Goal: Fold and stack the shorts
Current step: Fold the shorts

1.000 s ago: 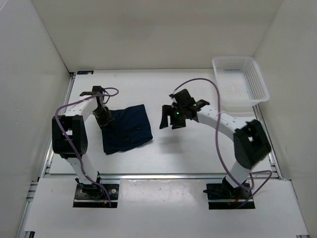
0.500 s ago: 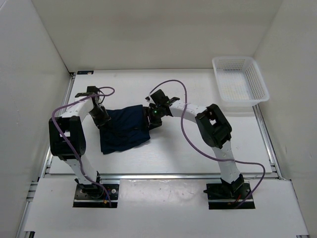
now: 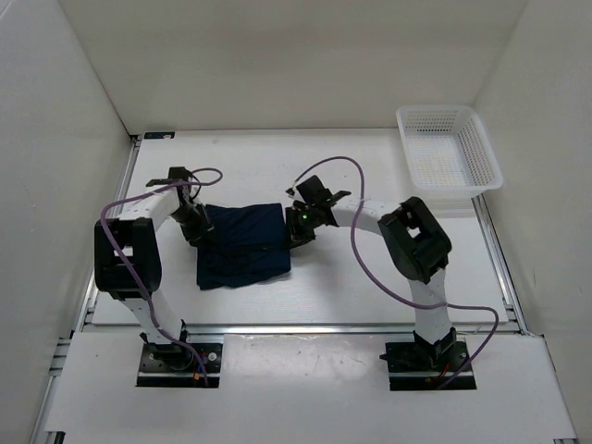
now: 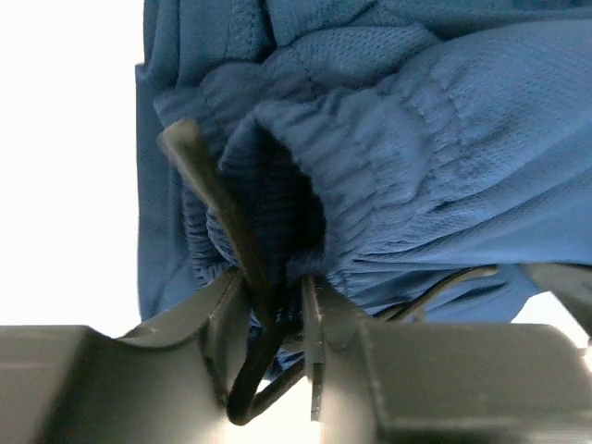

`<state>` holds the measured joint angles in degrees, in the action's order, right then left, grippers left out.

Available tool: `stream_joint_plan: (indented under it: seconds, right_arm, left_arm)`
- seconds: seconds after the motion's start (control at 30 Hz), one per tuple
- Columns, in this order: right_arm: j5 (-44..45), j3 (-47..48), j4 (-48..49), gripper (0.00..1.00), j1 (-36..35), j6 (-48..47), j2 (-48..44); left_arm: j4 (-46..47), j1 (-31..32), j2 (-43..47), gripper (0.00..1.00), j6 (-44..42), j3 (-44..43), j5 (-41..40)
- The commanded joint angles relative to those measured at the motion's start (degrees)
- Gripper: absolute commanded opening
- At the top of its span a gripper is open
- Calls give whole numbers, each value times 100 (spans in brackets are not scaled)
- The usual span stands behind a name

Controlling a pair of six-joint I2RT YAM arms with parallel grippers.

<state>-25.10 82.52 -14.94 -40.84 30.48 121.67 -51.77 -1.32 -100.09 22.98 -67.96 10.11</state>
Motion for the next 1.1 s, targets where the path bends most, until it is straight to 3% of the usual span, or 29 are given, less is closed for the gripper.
stream_joint_plan:
  seconds: [0.0,0.1,0.23,0.27,0.3,0.37,0.4,0.57,0.73,0.97,1.07]
  right_arm:
    - [365,-787,-141,0,374,-25,-966]
    - [707,-1289,-264,0,375,-165,-1540]
    - [1601,-1476,-606,0,375,-51,-1830]
    - [1744,-1476,-720,10,375,1,-1831]
    - [1859,-1389,-956,62,375,2,-1831]
    - [2148,-1388,-1168,98,375,2,-2110]
    - [2515,-1388,-1352,100,375,2,-2260]
    - [3903,-1449,-1959,100,375,63,-3727]
    - [4995,-1590,-2731,100,515,230,-5228]
    - [6042,-1844,-3733,100,656,380,-6742]
    - [6254,-2108,-3919,100,656,528,-7244]
  left_arm:
    - [44,307,412,39,-223,213,323]
    - [44,773,464,53,-76,284,378]
    - [44,1230,272,91,119,-5,185]
    - [44,1292,271,93,119,-85,184]
    - [-17,1292,271,93,180,-259,184]
    - [-245,1292,271,94,251,-506,-166]
    - [-377,1292,402,100,251,-768,-298]
    - [-1219,1292,982,100,180,-1631,-1010]
    - [-1494,1231,2034,100,206,-2414,-1476]
    - [-652,1178,3994,100,312,-1652,-1705]
    - [-598,1178,4428,100,435,-1264,-1767]
